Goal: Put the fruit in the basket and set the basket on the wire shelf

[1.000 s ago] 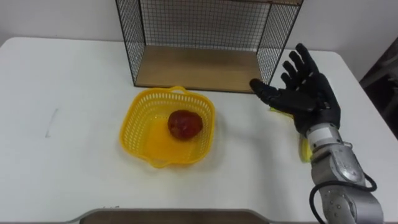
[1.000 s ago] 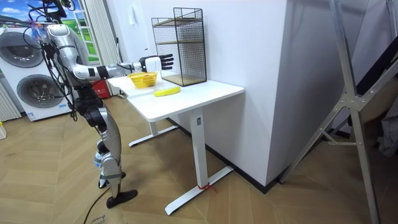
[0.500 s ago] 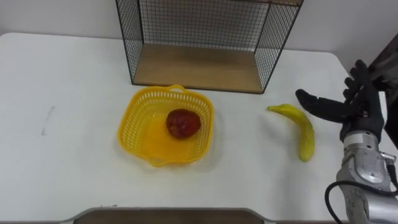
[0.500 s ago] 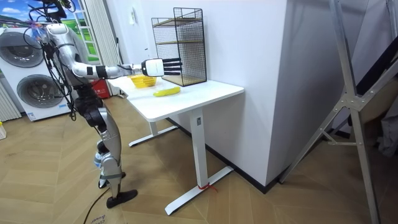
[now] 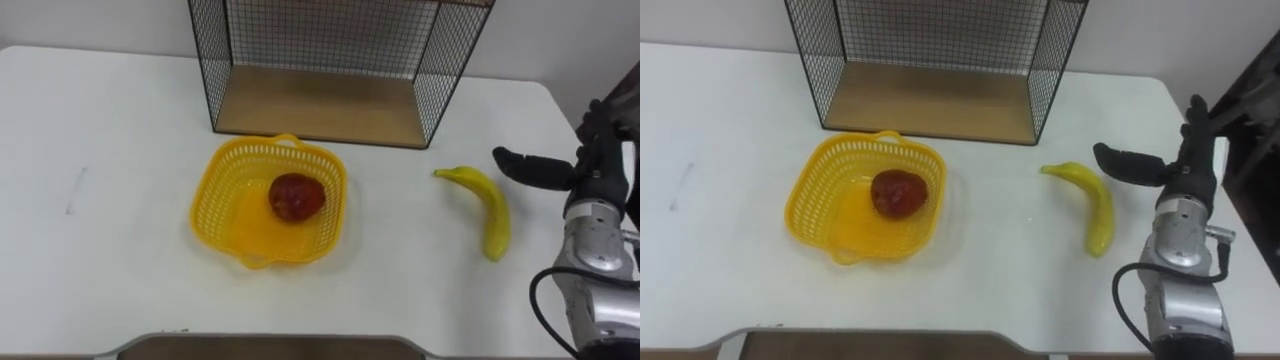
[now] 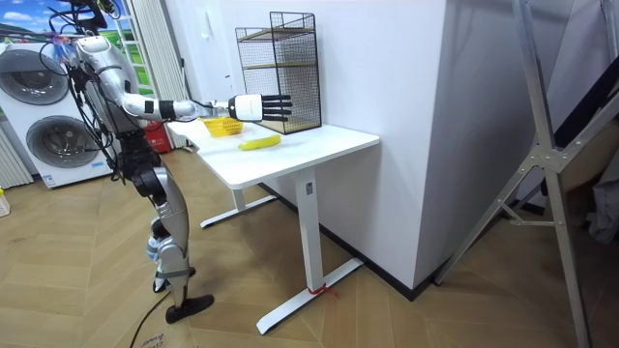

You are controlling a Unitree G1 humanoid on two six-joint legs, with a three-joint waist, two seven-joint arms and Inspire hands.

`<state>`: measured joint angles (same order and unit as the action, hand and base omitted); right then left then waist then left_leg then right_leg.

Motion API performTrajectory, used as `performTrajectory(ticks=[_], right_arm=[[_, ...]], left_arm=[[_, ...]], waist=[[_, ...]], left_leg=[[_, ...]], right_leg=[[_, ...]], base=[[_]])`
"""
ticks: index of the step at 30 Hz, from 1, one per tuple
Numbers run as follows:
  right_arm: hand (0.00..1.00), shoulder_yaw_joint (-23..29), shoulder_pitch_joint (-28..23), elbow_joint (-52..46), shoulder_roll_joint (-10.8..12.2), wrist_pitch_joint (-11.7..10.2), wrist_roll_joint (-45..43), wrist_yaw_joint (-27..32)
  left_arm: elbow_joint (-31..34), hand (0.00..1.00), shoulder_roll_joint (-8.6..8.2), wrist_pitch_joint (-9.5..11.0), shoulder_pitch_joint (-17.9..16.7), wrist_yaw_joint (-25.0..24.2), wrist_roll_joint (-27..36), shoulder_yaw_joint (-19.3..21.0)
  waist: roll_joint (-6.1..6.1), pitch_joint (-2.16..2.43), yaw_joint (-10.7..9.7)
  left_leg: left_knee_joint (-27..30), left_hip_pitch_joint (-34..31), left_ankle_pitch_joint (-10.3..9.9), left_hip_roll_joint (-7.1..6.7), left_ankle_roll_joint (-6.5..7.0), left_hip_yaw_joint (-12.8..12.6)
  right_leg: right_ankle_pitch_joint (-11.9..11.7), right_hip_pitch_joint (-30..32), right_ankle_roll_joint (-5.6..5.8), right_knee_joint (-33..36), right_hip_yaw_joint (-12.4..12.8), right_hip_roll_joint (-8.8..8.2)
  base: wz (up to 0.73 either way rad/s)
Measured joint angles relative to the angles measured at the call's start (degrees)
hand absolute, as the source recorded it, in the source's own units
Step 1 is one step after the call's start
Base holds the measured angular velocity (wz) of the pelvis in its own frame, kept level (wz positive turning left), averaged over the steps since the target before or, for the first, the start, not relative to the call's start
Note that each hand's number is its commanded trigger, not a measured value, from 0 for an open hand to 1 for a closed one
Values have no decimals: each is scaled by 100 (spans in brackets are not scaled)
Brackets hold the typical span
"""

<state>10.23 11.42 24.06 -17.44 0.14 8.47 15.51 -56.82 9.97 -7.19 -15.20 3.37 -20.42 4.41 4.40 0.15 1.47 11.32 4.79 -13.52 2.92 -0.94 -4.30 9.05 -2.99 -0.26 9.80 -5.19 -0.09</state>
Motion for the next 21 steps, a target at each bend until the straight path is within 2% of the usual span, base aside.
performTrajectory(ticks=[3,9,12,16,18,19,21], right_arm=[[0,-22,126,364,-34,6,-10,-148],[0,-270,146,583,-96,86,-84,-543],[0,-284,150,819,-104,107,-436,-720],[0,-285,176,1348,-119,128,-678,-994],[0,-291,177,1540,-121,127,-772,-1132],[0,-328,177,1656,-138,93,-863,-1158],[0,-346,231,1793,-190,-19,-933,-1209]], left_arm=[[-2,0,38,-5,17,-1,0,-3],[-3,0,49,-33,48,-20,1,-9],[-20,0,51,-50,44,-27,20,-5],[-53,0,54,-74,47,-26,5,3],[-63,0,54,-79,46,-26,7,33],[-64,0,56,-80,46,-27,14,40],[-60,0,55,-76,50,-31,12,38]], waist=[[39,15,5],[117,-37,4],[141,-30,18],[134,-34,47],[105,-50,52],[83,-63,45],[44,-62,32]], left_leg=[[0,-1,0,1,0,11],[18,-17,0,1,0,23],[25,-14,0,1,0,32],[25,-6,0,1,0,27],[26,-9,0,4,0,21],[30,-11,-1,5,-1,21],[31,-7,-1,5,-1,30]], right_leg=[[-1,-3,-1,1,-3,0],[-3,3,-5,4,-16,-1],[-3,-9,-5,-1,-28,-4],[-4,-14,-7,-2,-25,-3],[-7,-13,-10,-1,-26,-2],[-7,-14,-10,0,-36,-3],[-8,-26,-11,-1,-46,-3]], base=[[1],[0],[0],[0],[0],[0],[0]])
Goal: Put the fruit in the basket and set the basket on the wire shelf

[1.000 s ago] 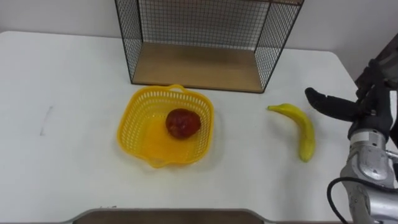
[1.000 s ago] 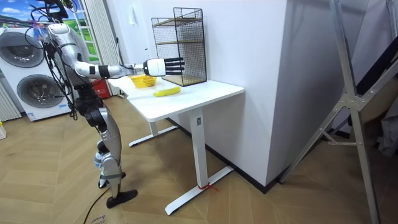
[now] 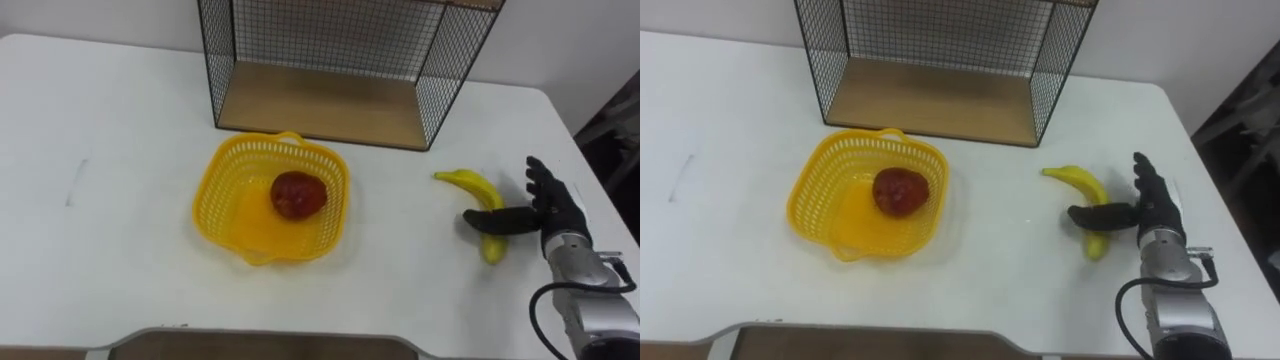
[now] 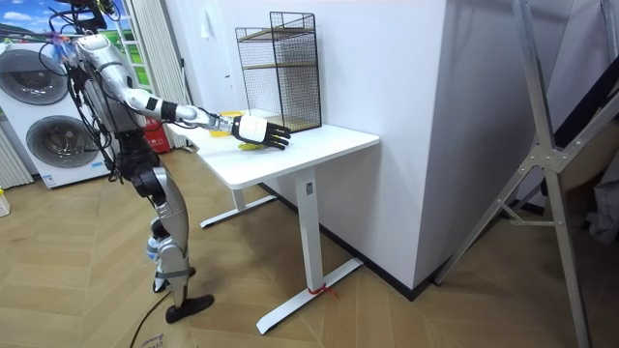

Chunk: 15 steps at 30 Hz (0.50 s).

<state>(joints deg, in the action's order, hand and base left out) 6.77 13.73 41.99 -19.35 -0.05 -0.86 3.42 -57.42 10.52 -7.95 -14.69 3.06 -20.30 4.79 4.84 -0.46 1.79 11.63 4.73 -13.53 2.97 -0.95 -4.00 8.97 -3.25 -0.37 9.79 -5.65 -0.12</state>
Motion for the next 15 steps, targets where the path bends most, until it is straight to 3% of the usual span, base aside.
performTrajectory(ticks=[5,11,15], right_arm=[[0,2,5,294,-48,-167,-339,-80],[0,13,78,690,-49,-301,-674,-113],[0,19,86,893,-49,-356,-796,-161]], left_arm=[[-35,0,0,72,10,-7,-8,5],[-122,0,3,77,0,-14,-11,73],[-121,0,3,76,-12,-13,-25,133]], waist=[[-58,-12,18],[-66,72,17],[-55,78,32]], left_leg=[[-28,104,-1,-2,-1,33],[-21,124,-1,-7,-2,92],[-11,186,-2,-12,-2,119]], right_leg=[[1,-147,2,-30,-46,0],[1,-187,2,-34,-99,-3],[2,-241,2,-49,-144,-10]], base=[[5],[4],[5]])
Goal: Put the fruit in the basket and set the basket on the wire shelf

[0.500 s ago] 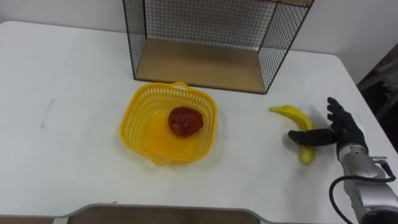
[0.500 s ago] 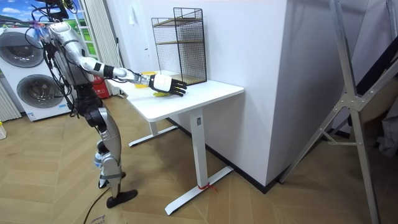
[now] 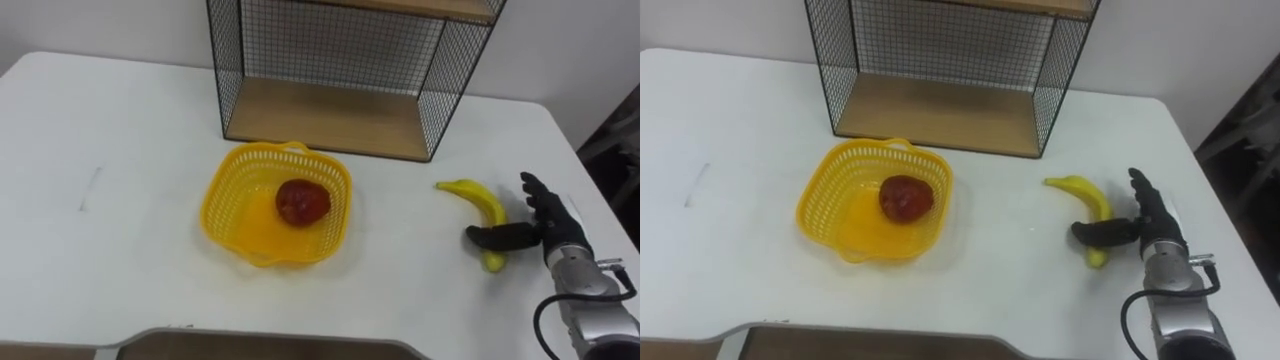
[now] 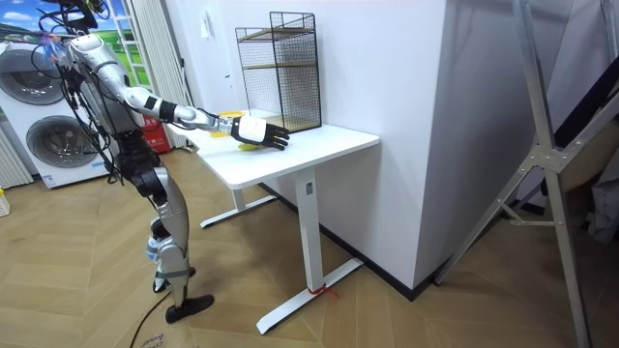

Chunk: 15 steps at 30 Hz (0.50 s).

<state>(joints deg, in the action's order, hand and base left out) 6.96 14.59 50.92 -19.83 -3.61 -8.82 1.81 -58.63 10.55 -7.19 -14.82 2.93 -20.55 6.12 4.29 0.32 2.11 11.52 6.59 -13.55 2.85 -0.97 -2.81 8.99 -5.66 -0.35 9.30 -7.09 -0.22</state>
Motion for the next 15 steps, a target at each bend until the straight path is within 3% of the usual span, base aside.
performTrajectory(ticks=[5,6,7,9,15], right_arm=[[0,14,-134,31,1,-5,-75,-71],[5,4,-190,21,1,-5,-84,-72],[75,5,-206,14,1,-8,-90,-72],[100,11,-225,9,1,-22,-118,-78],[100,89,-239,15,-14,-22,-443,4]], left_arm=[[-3,0,7,-29,-2,42,-40,56],[-3,0,7,-32,0,43,-41,57],[-2,0,8,-32,3,43,-41,58],[-2,0,12,-32,16,48,-37,70],[-2,0,30,-26,32,64,-42,69]], waist=[[46,31,5],[47,32,5],[47,32,5],[47,33,4],[56,34,-2]], left_leg=[[14,34,0,-21,0,68],[12,37,-1,-25,1,69],[11,37,-1,-27,2,70],[11,47,-2,-30,2,78],[-12,93,-2,-41,4,121]], right_leg=[[4,-115,6,-68,-102,-27],[6,-119,10,-68,-102,-30],[7,-119,12,-69,-102,-31],[9,-126,15,-69,-106,-33],[17,-179,24,-71,-110,-33]], base=[[10],[0],[0],[0],[2]])
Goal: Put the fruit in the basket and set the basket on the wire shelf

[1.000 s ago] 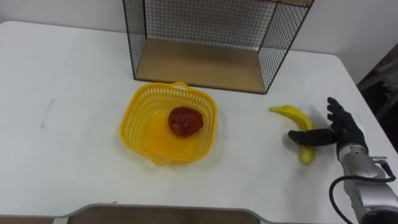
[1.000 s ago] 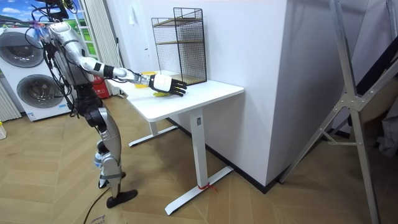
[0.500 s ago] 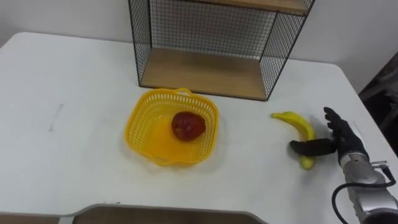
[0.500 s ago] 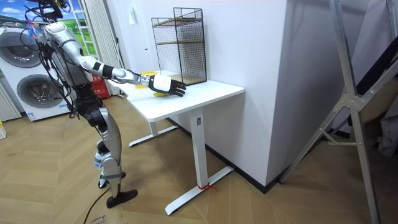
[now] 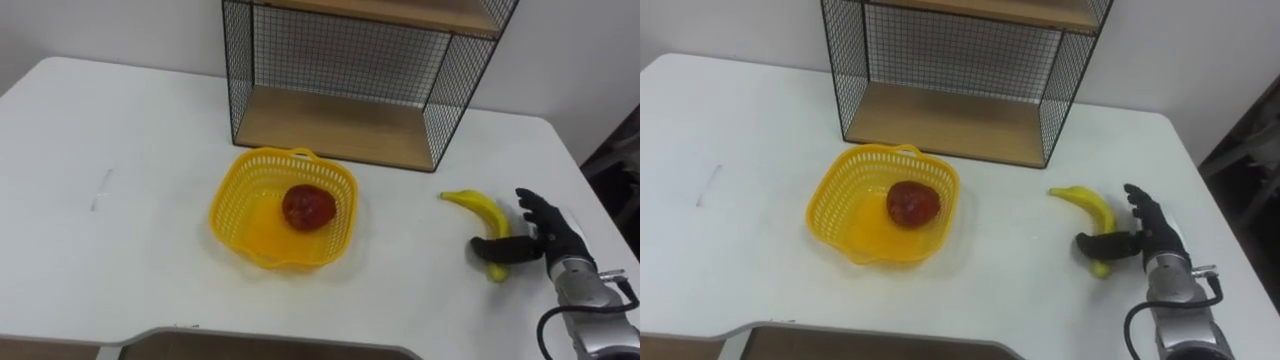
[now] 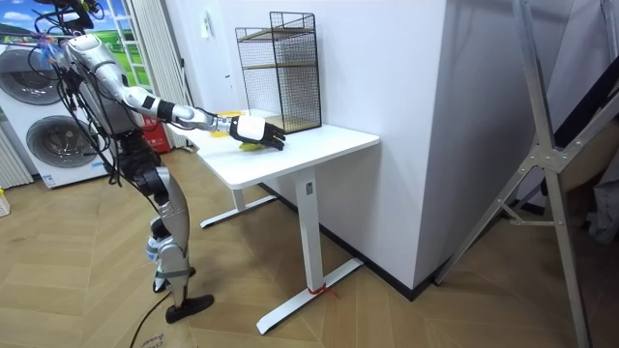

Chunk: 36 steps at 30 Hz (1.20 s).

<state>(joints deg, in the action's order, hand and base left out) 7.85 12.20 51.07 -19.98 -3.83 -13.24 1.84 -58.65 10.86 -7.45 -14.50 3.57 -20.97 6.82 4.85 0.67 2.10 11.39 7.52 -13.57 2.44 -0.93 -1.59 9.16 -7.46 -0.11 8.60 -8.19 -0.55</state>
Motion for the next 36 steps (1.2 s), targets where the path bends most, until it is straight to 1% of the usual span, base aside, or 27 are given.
performTrajectory(ticks=[4,8,9,14,17,20,24,26,28,31,34,35,36], right_arm=[[100,29,-7,25,-32,12,-151,118],[100,25,-7,30,-97,23,-500,266],[100,20,-19,22,-80,21,-525,296],[100,26,-22,18,-110,25,-586,363],[100,30,-23,16,-140,76,-663,403],[100,25,-55,-18,-129,124,-732,435],[100,25,-88,-68,-101,129,-695,439],[100,20,-111,-166,-95,137,-637,463],[100,21,-114,-200,-86,144,-566,471],[100,36,-124,-323,-26,237,-223,514],[100,47,-166,-644,51,386,14,532],[100,44,-249,-913,91,460,226,548],[100,29,-377,-1244,179,517,450,562]], left_arm=[[0,0,6,1,3,24,0,-2],[0,0,10,1,27,87,0,-4],[-1,0,11,1,44,91,0,-4],[0,0,12,7,101,96,0,-6],[0,0,12,7,119,96,-1,-6],[0,0,12,13,138,96,0,-13],[-1,0,15,31,138,93,3,-22],[0,0,44,31,142,89,5,-130],[0,0,54,31,141,88,3,-148],[-115,0,53,26,156,122,11,-150],[-132,0,43,24,136,137,9,-147],[-107,0,31,21,131,141,7,-144],[-45,0,18,17,118,142,8,-141]], waist=[[2,-1,0],[11,-7,3],[13,-8,3],[15,-9,13],[14,-9,14],[12,-9,32],[13,-9,39],[2,-10,44],[-3,-14,40],[-18,-19,40],[-49,-43,33],[-71,-55,36],[-95,-69,53]], left_leg=[[-2,2,0,-1,0,9],[-2,10,0,-1,0,11],[-4,11,0,-1,0,11],[-19,15,-1,0,0,-4],[-40,18,-1,7,0,-9],[-69,25,-1,15,0,-17],[-91,31,-2,29,-2,-62],[-93,30,-4,36,-5,-69],[-104,27,-7,42,-9,-72],[-110,31,-7,56,-12,-103],[-102,0,-7,67,-14,-154],[-105,-24,-9,71,-16,-177],[-110,-50,-10,80,-18,-232]], right_leg=[[1,-5,0,-3,-4,0],[3,-15,1,-3,10,3],[3,-17,1,-3,11,5],[3,-4,1,-2,25,6],[3,9,1,-2,26,11],[2,21,1,-1,31,19],[0,47,-1,4,35,32],[0,55,-2,8,29,37],[0,63,-2,8,30,43],[-2,46,-6,15,75,63],[-7,92,-14,22,115,70],[-8,146,-15,38,145,76],[-14,195,-24,41,170,83]], base=[[0],[0],[0],[0],[0],[0],[-6],[-2],[0],[-6],[-9],[-14],[-18]])
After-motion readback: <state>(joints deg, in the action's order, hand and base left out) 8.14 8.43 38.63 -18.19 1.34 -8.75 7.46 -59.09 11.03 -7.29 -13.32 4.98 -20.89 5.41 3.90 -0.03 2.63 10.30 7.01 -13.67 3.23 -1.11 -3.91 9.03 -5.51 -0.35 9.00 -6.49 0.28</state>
